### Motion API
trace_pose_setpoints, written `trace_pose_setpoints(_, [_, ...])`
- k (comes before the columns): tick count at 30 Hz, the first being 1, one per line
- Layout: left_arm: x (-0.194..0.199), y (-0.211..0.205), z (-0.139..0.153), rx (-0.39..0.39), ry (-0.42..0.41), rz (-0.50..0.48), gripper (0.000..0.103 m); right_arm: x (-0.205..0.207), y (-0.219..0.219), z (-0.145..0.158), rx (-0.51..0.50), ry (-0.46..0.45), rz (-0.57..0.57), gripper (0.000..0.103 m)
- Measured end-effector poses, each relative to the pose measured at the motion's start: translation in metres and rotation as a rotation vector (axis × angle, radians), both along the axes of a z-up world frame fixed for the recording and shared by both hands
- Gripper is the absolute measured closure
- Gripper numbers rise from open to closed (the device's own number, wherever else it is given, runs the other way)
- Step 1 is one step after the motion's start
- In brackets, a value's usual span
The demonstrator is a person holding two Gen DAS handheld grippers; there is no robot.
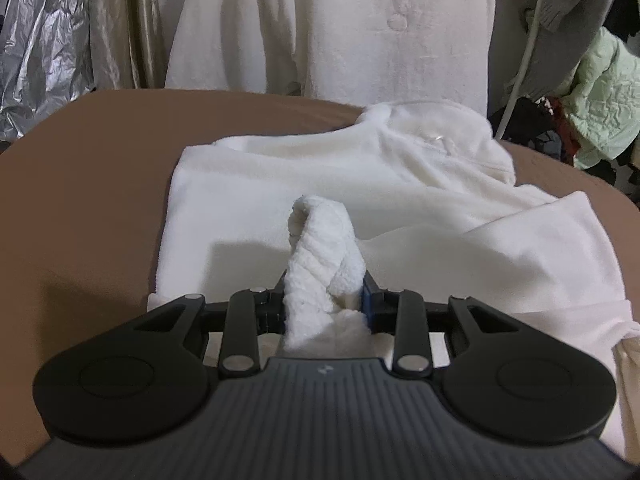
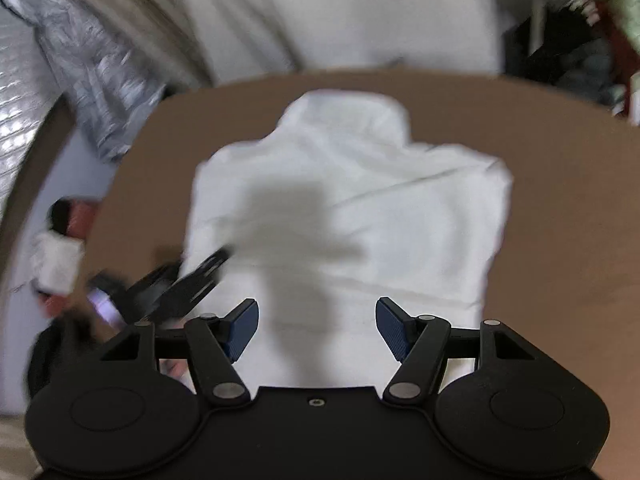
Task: Fold clothes
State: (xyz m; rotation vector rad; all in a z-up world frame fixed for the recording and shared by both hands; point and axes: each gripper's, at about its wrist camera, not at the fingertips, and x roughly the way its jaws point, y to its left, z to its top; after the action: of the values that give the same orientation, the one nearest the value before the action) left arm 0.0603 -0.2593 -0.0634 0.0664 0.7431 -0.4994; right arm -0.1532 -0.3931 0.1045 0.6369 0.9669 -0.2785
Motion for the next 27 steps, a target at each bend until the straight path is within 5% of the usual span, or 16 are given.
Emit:
trace_pose_setpoints(4, [-0.006,0.000,-0.001,-0.003,-0.013,0.013,0.072,-0.020,-0.012,-0.039,-0.037,-0.178,0.035,0.033])
trace_pose_setpoints(6, [-0.009,0.000,-0.002,-0.001,-0.015,0.024,0.072,-0.031,-0.034,-0.075,0.047,-0.254,0.010,0.033])
trace_pose_setpoints(10, [-0.006,-0.004,0.000,0.013,-0.010,0.031,0.072,-0.046,-0.089,-0.146,0.215,-0.276,-0.225,0.033])
trace_pose_setpoints(15, [0.000,-0.016,0.003,0.018,-0.018,0.036,0.072,-0.024,-0.099,-0.178,-0.112,-0.209,-0.215,0.033])
trace_pose_setpoints(20, [0.004,-0.029,0.009,0.017,-0.024,0.037,0.072,-0.002,-0.104,-0.219,-0.074,-0.326,-0.155,0.034])
trace_pose_setpoints(21, [0.003,-0.032,0.014,0.015,-0.038,0.032,0.073,0.001,-0.106,-0.225,-0.075,-0.344,-0.155,0.055])
trace_pose_setpoints(22, [0.002,-0.033,0.021,0.005,-0.058,0.026,0.073,-0.001,-0.107,-0.222,-0.093,-0.367,-0.161,0.093])
trace_pose_setpoints(27, [0.003,-0.028,0.048,-0.229,-0.070,-0.019,0.073,-0.034,-0.113,-0.185,-0.207,-0.483,-0.239,0.093])
